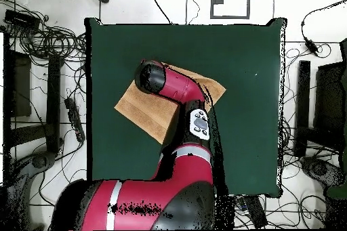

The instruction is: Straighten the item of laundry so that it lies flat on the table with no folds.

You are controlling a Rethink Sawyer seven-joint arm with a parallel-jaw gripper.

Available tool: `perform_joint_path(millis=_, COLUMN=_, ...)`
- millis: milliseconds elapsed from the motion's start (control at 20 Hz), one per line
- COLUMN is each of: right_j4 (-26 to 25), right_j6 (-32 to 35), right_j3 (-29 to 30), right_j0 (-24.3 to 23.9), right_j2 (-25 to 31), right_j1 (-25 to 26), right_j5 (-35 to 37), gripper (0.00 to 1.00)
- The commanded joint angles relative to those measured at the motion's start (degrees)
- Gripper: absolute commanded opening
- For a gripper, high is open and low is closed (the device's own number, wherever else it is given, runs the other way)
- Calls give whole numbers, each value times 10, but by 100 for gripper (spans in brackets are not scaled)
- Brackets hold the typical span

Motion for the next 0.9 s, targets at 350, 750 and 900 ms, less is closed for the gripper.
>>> perform_joint_path(millis=350, right_j4=3, right_j6=132, right_j3=-55, right_j0=34, right_j2=-15, right_j1=39, right_j5=99, gripper=0)
perform_joint_path(millis=750, right_j4=9, right_j6=167, right_j3=-210, right_j0=50, right_j2=-60, right_j1=105, right_j5=236, gripper=0)
perform_joint_path(millis=900, right_j4=10, right_j6=163, right_j3=-249, right_j0=46, right_j2=-61, right_j1=129, right_j5=242, gripper=0)
